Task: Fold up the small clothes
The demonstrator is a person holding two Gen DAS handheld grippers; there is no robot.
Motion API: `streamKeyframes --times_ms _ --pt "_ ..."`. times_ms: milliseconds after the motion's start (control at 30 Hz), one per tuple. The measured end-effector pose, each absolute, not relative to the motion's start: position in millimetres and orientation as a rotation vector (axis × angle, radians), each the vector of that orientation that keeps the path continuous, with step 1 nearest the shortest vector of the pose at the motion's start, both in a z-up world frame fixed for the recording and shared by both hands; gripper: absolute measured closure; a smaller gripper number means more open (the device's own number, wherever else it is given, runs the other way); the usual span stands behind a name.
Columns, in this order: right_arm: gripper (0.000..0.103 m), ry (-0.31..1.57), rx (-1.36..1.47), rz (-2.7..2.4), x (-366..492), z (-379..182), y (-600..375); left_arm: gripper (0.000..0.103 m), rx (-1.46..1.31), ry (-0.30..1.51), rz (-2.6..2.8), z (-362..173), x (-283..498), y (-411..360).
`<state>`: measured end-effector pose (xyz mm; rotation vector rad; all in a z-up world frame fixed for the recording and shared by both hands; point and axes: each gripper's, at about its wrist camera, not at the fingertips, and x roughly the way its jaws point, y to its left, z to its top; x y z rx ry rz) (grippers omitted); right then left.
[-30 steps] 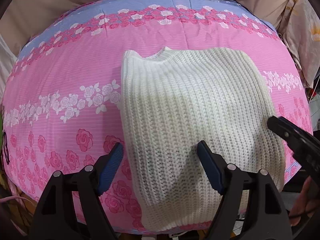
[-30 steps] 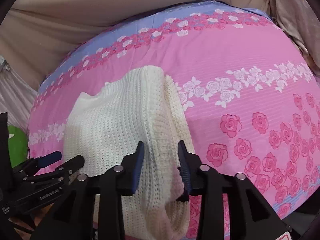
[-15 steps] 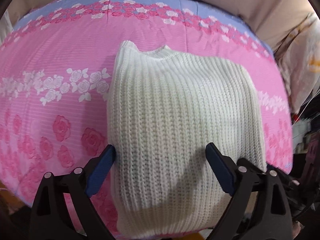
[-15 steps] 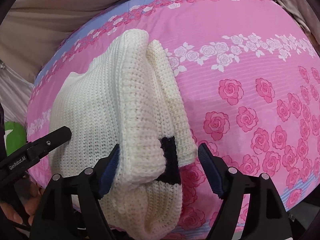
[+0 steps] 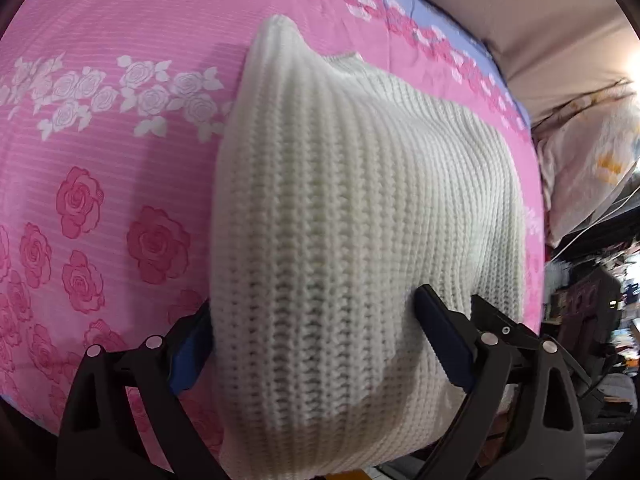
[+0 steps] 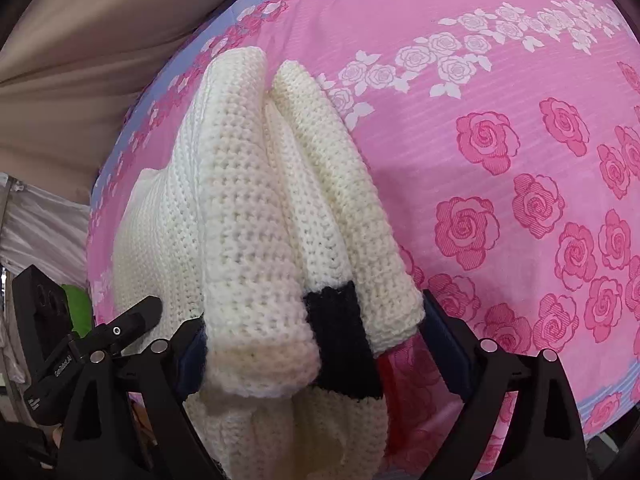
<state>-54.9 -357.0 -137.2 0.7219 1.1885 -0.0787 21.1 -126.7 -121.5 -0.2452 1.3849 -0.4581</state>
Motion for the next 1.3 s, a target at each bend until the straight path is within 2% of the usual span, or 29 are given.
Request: streamKeyframes --times_ms 33,100,167,200,300,567,967,1300 --pt "0.020 1.187 0.724 -0.073 -53.7 -136.5 -355.9 0.016 -0.229 1.388 -0.455 -119.7 22.3 -130.7" --pt "0.044 1.176 0.748 -0.053 -52.7 -133.5 -354.7 0.031 -0.196 1.395 -0.457 -113.1 24.8 -136.5" --pt "0.055 1.161 0.735 -0.054 -53.1 -125.0 -353.3 0.044 -0.154 1.391 -0.469 -104.7 25.5 -139.4" --pt "0.059 1.152 0.727 -0.055 -53.8 -119.9 -352.9 0.050 -0.126 1.388 -0.477 -98.3 24.5 -142.7" --pt "0.063 1.117 0.737 -0.053 -61.5 -104.9 -352.3 0.059 -0.080 1.390 -0.507 -82.6 20.8 -146.5" --pt "0.064 1.091 0.699 -0.087 -94.2 -64.2 -345.7 0.062 -0.011 1.365 -0.639 -44.2 -4.7 -160.7" --pt "0.064 1.153 0.467 -0.172 -84.3 -48.7 -313.0 0.063 -0.025 1.392 -0.614 -54.2 -4.7 -150.0" --pt "0.064 1.169 0.458 -0.182 -81.4 -50.8 -309.9 0.063 -0.029 1.410 -0.597 -62.0 -3.1 -150.6"
